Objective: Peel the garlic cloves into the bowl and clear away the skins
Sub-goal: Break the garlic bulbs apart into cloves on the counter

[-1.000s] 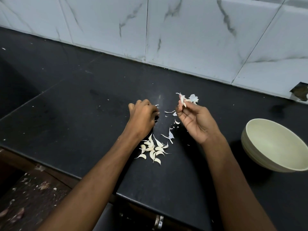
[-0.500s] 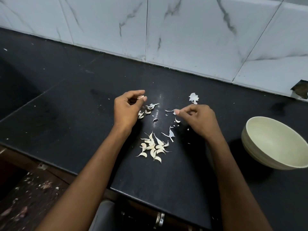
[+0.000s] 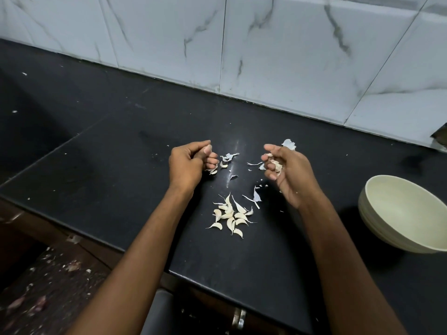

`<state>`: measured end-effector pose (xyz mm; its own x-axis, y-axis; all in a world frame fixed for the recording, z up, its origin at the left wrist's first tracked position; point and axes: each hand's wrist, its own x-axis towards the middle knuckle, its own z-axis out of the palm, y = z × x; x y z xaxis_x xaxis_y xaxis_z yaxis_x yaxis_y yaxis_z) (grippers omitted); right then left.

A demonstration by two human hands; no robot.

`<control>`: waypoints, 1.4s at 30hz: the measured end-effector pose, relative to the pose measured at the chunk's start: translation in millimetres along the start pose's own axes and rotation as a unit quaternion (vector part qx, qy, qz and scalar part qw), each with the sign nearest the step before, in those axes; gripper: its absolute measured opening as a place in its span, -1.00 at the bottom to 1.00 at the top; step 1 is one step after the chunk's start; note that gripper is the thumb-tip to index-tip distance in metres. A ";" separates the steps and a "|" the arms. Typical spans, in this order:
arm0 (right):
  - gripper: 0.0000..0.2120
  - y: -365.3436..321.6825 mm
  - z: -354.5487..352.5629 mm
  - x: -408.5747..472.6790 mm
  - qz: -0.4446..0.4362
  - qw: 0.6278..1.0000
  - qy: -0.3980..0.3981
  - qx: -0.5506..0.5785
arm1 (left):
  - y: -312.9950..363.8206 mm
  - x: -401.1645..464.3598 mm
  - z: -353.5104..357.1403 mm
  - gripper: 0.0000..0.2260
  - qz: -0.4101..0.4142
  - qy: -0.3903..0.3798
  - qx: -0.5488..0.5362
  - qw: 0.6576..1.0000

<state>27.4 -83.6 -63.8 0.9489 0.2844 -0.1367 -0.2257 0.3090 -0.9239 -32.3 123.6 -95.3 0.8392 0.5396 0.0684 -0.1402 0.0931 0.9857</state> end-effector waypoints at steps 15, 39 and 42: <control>-0.90 38.9 40.5 29.0 -0.196 0.805 -0.043 -0.558 | -4.0 3.2 -17.6 -0.92 0.063 0.026 0.135 0.988; -0.80 12.2 21.3 8.0 0.021 0.997 -0.056 -0.042 | -0.7 -24.1 24.6 -0.84 0.261 -0.089 0.212 0.937; -0.85 -0.5 12.0 6.3 0.022 0.999 -0.009 0.023 | -1.4 -21.7 12.1 -0.85 0.249 -0.008 0.253 0.935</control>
<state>30.9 -71.1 -59.9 0.9338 0.3144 -0.1705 -0.2778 0.3371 -0.8995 -43.9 101.7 -96.3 0.7441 0.3971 0.5372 -0.2536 -0.5760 0.7771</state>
